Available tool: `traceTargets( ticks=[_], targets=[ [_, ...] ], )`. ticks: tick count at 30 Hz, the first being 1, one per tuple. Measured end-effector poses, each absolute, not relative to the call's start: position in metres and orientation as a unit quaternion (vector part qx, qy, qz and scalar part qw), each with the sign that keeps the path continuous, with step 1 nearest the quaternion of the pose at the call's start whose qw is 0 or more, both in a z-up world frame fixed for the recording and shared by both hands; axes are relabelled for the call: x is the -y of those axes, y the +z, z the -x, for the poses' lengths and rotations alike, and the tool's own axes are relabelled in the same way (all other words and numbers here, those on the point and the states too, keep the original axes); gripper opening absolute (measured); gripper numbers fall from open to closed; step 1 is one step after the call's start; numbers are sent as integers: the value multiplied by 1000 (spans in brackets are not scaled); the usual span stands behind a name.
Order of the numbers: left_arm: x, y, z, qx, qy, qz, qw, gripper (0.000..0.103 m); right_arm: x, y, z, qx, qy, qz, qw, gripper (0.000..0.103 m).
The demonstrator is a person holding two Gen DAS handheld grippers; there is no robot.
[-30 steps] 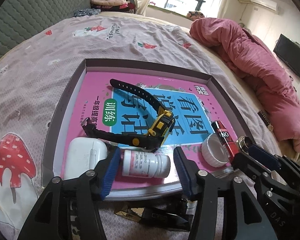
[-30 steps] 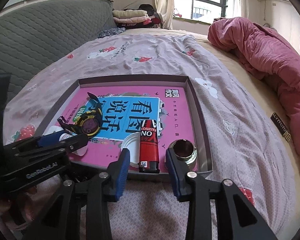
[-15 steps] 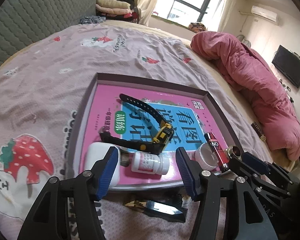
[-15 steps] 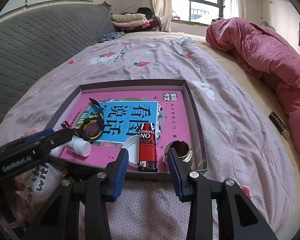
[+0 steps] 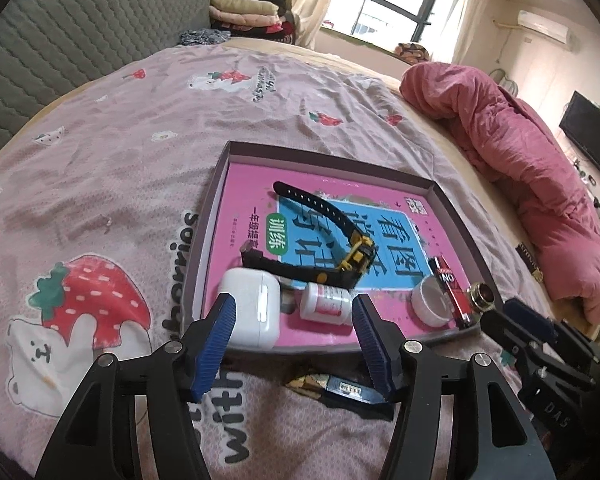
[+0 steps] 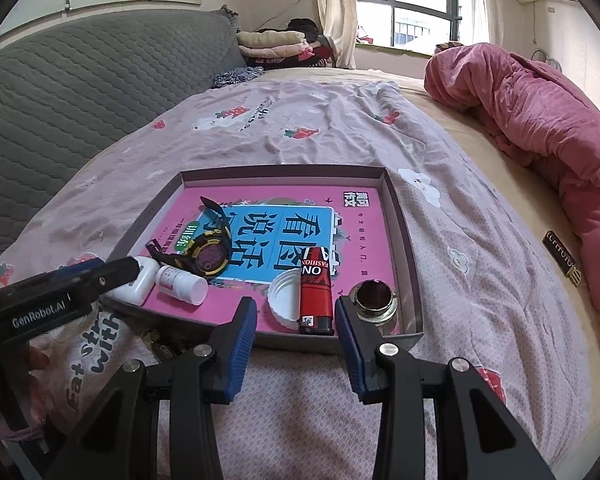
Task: Organize rigid objects
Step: 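Open both tools to release the pill bottle and lighter in the box, then withdraw both tools toward the black gold-topped case and black hair clip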
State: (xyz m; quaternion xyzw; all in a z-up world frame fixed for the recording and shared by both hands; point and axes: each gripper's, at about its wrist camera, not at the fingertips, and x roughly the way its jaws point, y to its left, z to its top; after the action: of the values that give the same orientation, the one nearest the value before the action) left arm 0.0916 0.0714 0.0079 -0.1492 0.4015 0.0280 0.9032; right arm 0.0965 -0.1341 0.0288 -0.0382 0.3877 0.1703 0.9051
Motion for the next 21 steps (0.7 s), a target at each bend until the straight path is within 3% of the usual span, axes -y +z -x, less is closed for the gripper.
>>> traceTargets(
  ticks=[21],
  targets=[
    [-28, -17, -69, -471, 0, 125, 873, 67, 144, 42, -83, -381, 170, 21, 908, 40]
  ],
)
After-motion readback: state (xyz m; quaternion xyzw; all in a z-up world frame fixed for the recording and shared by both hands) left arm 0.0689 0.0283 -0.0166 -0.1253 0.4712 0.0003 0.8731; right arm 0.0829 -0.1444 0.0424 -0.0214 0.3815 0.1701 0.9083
